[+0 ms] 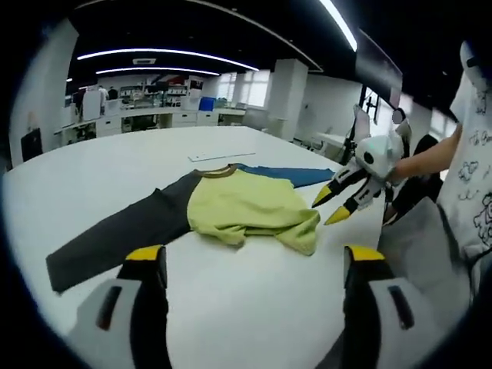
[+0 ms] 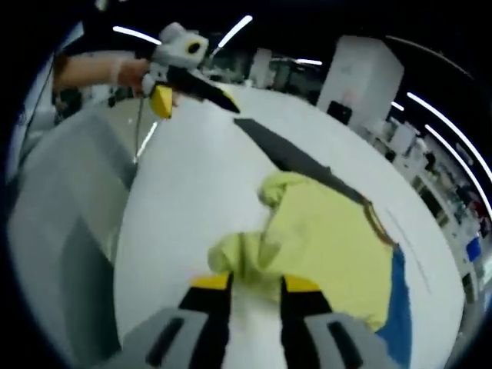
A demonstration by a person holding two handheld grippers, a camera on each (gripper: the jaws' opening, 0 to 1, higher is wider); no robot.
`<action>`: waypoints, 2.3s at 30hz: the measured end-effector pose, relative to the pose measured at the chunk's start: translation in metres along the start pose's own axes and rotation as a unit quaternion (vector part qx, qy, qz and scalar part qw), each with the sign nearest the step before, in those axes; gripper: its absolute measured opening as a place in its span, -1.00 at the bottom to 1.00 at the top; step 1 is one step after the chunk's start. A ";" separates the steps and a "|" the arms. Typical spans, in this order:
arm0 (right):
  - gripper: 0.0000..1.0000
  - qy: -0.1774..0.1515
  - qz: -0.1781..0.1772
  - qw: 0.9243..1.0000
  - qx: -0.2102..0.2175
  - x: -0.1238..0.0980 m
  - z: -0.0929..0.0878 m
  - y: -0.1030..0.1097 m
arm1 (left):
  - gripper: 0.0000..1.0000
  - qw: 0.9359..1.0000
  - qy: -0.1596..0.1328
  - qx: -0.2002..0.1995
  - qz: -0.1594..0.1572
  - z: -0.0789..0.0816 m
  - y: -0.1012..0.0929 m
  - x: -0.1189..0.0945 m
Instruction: Fold the garment on the visible template until the final outline fits inside the template.
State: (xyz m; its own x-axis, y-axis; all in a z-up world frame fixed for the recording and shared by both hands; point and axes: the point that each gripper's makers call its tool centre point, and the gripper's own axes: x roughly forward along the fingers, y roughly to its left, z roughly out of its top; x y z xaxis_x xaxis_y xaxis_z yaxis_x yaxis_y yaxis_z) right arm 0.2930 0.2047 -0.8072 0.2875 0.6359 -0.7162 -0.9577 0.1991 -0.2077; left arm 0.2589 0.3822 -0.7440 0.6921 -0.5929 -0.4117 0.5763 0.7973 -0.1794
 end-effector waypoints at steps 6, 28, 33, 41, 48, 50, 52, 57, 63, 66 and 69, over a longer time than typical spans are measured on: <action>-1.00 0.003 -0.006 1.000 0.029 0.003 0.001 -0.007 | 0.81 1.000 0.000 -0.004 -0.007 -0.002 -0.003 0.003; -1.00 -0.061 -0.026 0.993 0.099 -0.013 0.068 -0.109 | 0.55 0.999 -0.015 -0.014 -0.033 -0.001 -0.010 0.023; -1.00 -0.063 -0.043 0.990 0.119 -0.001 0.072 -0.143 | 0.48 0.999 -0.012 -0.018 -0.040 -0.004 -0.012 0.030; -1.00 -0.061 -0.064 0.986 0.143 0.019 0.069 -0.181 | 0.42 0.999 -0.013 -0.034 -0.041 -0.010 -0.011 0.038; -1.00 -0.065 -0.055 0.983 0.161 0.022 0.071 -0.177 | 0.40 0.998 -0.015 -0.042 -0.041 -0.012 -0.012 0.042; -1.00 -0.063 -0.050 0.984 0.157 0.021 0.070 -0.173 | 0.40 0.998 -0.015 -0.043 -0.042 -0.012 -0.012 0.042; -1.00 -0.064 -0.043 0.985 0.156 0.019 0.071 -0.169 | 0.40 0.998 -0.014 -0.043 -0.041 -0.012 -0.012 0.042; -1.00 -0.074 -0.030 0.986 0.144 0.010 0.073 -0.154 | 0.40 0.998 -0.016 -0.042 -0.041 -0.012 -0.011 0.041; -0.53 -0.086 -0.010 0.987 0.132 -0.004 0.070 -0.124 | 0.40 0.998 -0.016 -0.043 -0.041 -0.013 -0.013 0.039; -0.45 -0.086 -0.009 0.987 0.133 -0.008 0.065 -0.111 | 0.41 0.998 -0.016 -0.044 -0.041 -0.013 -0.014 0.038; -0.40 -0.092 -0.004 0.986 0.138 -0.012 0.059 -0.095 | 0.41 0.998 -0.016 -0.044 -0.042 -0.014 -0.016 0.037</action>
State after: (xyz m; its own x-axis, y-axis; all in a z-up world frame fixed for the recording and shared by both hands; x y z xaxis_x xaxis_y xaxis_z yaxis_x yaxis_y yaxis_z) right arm 0.3807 0.2217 -0.7398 0.3169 0.7534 -0.5762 -0.9232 0.3842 -0.0053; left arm 0.2695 0.3490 -0.7690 0.6572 -0.6598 -0.3644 0.5930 0.7510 -0.2904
